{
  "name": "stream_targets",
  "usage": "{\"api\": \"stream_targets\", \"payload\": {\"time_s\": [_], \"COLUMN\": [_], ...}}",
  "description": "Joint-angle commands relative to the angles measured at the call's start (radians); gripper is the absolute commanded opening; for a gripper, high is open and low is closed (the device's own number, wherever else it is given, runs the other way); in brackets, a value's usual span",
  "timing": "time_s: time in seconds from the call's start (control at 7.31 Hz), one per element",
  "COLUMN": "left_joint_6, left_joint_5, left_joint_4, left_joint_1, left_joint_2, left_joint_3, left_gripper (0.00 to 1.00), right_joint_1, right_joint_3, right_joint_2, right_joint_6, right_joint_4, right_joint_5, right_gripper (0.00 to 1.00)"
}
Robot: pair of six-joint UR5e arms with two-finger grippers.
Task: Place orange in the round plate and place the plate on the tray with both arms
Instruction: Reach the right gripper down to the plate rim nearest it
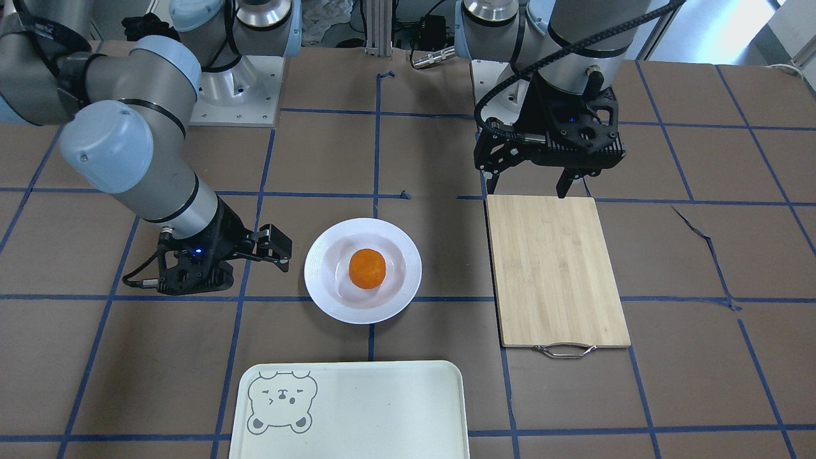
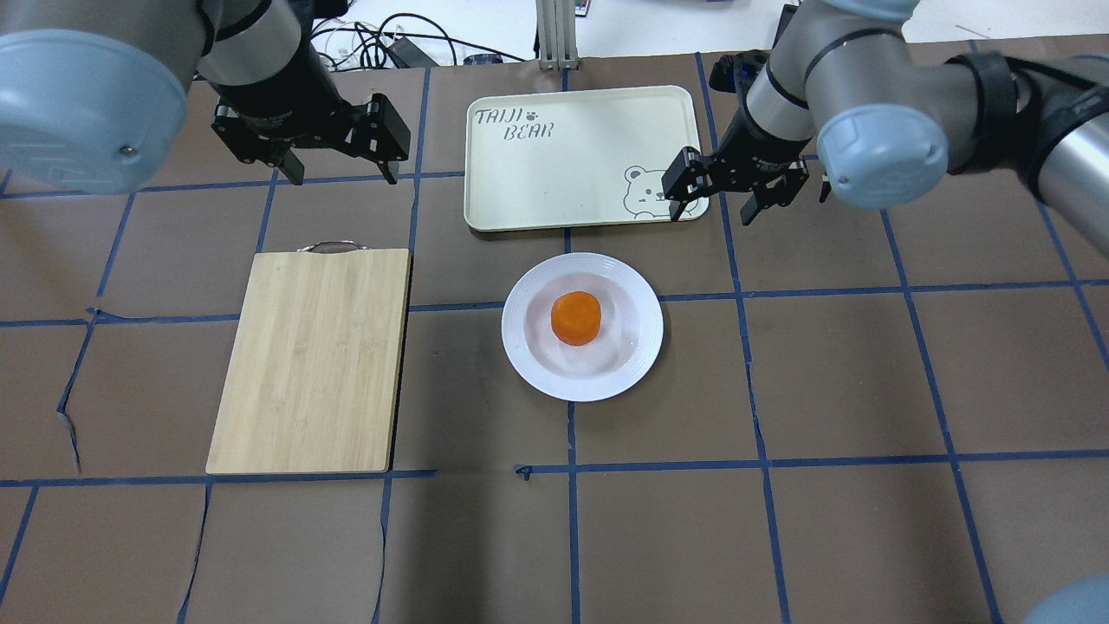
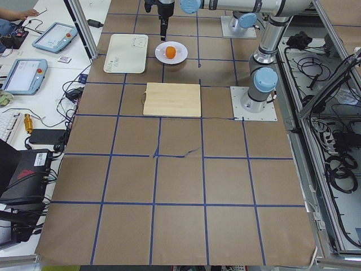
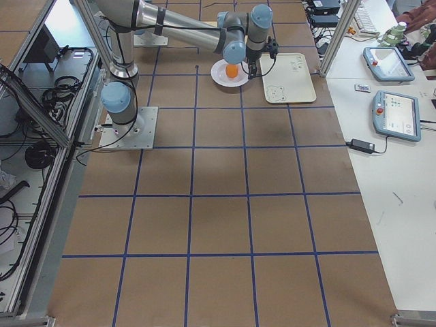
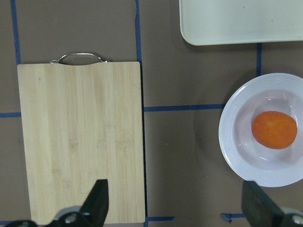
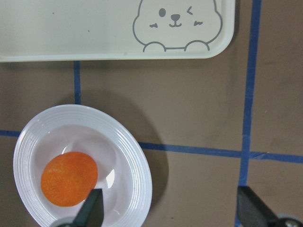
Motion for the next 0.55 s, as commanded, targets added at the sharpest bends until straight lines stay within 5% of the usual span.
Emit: {"api": "stream_targets", "payload": {"time_s": [0.0,0.41], "left_joint_6": [-0.012,-0.064], "left_joint_5": [0.014,0.016], "left_joint_4": [-0.001,-0.037], "left_joint_1": [-0.012,-0.021], "left_joint_2": [0.013,0.022], "left_joint_3": [-0.018,-0.004], "left_gripper": [1.00,1.00], "right_joint_1": [-0.016,-0.016], "right_joint_3": [0.220,0.376], "right_joint_2": [0.005,0.065], "right_joint_6": [0.011,0.098], "right_joint_4": [-0.254,-0.561], "right_joint_5": [0.161,0.229], "right_gripper": [1.00,1.00]}}
